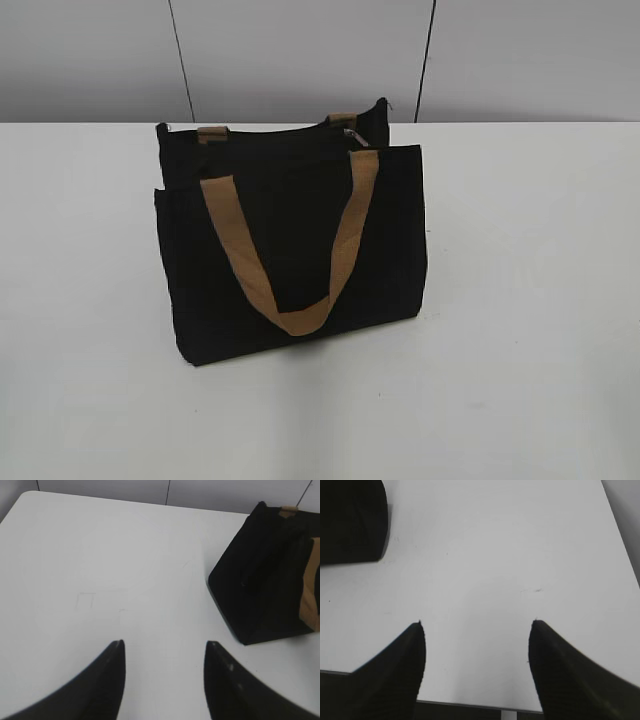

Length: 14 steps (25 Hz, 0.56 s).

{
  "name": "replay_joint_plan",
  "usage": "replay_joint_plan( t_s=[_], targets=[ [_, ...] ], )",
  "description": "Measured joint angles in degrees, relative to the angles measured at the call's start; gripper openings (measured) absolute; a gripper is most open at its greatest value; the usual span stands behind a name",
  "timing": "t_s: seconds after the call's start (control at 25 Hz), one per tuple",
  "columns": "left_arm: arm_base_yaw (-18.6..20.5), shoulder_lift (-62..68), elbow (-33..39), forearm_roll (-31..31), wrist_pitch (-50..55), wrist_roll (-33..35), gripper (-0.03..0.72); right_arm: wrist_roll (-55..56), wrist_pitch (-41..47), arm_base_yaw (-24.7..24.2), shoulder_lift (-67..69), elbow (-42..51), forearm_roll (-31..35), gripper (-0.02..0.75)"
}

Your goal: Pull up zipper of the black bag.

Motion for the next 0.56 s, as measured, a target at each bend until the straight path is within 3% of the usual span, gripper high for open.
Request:
replay_joint_plan(
  t_s=[0.56],
  targets=[
    [0.1,0.0,0.0,-0.1,-0.1,0.0,0.384,0.0,-0.2,0.0,0.0,0.1,0.1,0.502]
  ],
)
